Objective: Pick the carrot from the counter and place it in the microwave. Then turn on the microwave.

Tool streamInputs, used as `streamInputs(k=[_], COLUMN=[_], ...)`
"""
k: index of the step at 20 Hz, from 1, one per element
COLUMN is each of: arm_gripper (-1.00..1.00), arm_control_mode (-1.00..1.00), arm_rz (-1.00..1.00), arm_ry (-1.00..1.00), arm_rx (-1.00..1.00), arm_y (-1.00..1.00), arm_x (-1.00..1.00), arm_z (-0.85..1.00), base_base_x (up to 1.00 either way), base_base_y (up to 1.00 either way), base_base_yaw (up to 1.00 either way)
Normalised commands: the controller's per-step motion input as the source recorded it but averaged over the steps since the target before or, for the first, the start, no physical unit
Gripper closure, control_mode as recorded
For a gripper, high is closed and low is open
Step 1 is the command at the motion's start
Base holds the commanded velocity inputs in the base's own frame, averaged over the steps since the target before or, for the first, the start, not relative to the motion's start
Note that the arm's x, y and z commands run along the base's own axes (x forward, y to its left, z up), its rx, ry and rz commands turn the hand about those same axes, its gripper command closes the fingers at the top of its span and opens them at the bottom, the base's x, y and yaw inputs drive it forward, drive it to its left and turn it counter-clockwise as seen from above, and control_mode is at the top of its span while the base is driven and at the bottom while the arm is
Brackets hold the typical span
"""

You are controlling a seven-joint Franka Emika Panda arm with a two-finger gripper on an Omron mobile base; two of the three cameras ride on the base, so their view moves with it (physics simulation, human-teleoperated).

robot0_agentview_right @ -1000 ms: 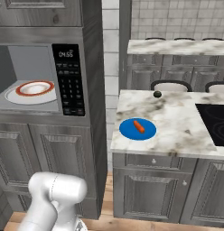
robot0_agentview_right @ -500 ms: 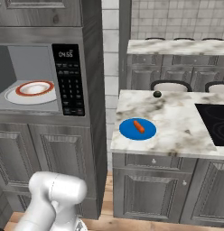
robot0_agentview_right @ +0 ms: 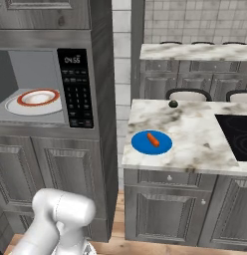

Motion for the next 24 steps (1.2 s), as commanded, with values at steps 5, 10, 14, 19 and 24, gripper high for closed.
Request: streamInputs(k=[5,10,14,19,24], arm_gripper=[1.0,1.0,1.0,1.0,1.0], arm_control_mode=[-1.0,-1.0,-1.0,-1.0,-1.0], arm_rz=[0.0,0.0,0.0,-0.01,-0.02], arm_ry=[0.0,0.0,0.0,0.0,0.0], arm_rx=[0.0,0.0,0.0,0.0,0.0], arm_y=[0.19,0.18,0.19,0.19,0.2], arm_x=[-0.09,-0.08,-0.06,-0.05,-0.01], arm_z=[0.0,0.0,0.0,0.0,-0.01], base_base_x=[0.0,0.0,0.0,0.0,0.0], base_base_y=[0.0,0.0,0.0,0.0,0.0], base_base_yaw=[0.0,0.0,0.0,0.0,0.0])
